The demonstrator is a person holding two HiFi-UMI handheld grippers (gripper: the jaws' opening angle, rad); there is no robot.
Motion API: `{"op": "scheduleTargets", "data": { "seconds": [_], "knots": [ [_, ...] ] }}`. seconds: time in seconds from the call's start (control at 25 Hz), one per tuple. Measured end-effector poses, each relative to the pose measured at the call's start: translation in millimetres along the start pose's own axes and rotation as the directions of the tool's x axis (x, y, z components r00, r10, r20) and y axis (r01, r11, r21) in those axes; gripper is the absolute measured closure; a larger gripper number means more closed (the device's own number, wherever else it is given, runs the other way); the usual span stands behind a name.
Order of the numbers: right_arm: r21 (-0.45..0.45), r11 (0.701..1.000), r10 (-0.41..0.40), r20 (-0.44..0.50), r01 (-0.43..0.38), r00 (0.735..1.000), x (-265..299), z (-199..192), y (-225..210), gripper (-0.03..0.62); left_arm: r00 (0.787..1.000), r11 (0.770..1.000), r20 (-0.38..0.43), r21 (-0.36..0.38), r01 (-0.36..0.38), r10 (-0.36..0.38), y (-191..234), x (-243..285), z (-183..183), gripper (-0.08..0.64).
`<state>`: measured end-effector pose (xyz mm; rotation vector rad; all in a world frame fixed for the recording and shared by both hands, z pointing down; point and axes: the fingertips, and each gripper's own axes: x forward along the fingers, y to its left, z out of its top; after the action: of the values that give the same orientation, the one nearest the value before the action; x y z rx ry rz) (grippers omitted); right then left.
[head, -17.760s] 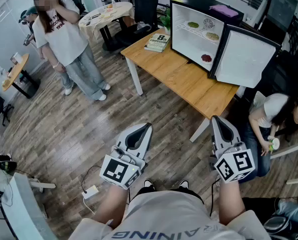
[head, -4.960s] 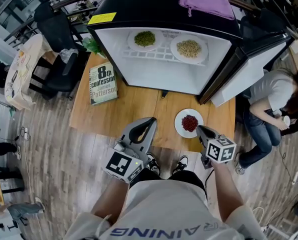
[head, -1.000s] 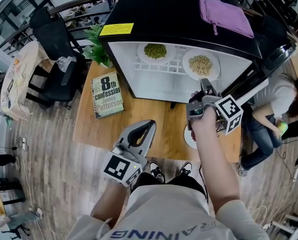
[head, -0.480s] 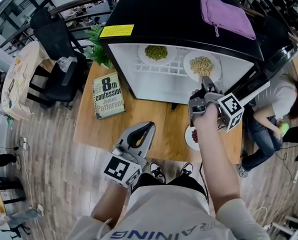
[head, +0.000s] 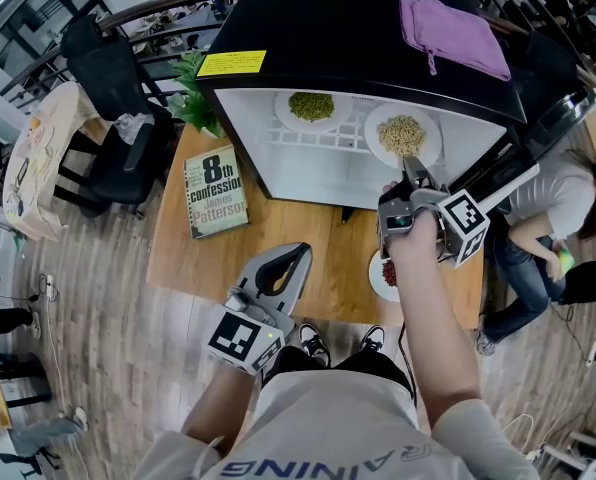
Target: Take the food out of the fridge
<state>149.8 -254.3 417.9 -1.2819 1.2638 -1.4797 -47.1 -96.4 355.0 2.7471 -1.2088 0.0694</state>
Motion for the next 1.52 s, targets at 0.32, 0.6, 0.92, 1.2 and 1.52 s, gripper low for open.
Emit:
{"op": "scheduleTargets", "data": {
  "seconds": [0.32, 0.6, 0.92, 1.2, 1.52],
  "knots": [
    [-0.005, 0.999, 0.036, -0.052, -0.036, 0.998, -10, -9, 1, 0.560, 1.000, 1.000, 0.002, 0.004, -0.003, 0.003, -5, 1, 2, 0.552],
    [-0.052, 0.996, 0.060, -0.168, -0.069, 0.984, -34, -35, 13, 0.560, 0.999, 0.999, 0.023, 0.007, -0.043, 0.043, -4, -3, 9, 0.552],
    [-0.090, 0.990, 0.071, -0.353, -0.109, 0.933, -77, -67, 10, 0.560, 0.993, 0.993, 0.040, 0.001, -0.115, 0.115, -1, -21, 12, 0.552],
    [-0.145, 0.982, 0.034, -0.488, -0.120, 0.872, -111, -84, -39, 0.560, 0.986, 0.987, 0.035, -0.006, -0.162, 0.162, -7, -37, 8, 0.552],
    [-0.159, 0.983, -0.023, -0.598, -0.091, 0.801, -131, -99, -96, 0.560, 0.978, 0.977, 0.011, -0.021, -0.210, 0.210, -12, -52, -5, 0.552]
  ]
}}
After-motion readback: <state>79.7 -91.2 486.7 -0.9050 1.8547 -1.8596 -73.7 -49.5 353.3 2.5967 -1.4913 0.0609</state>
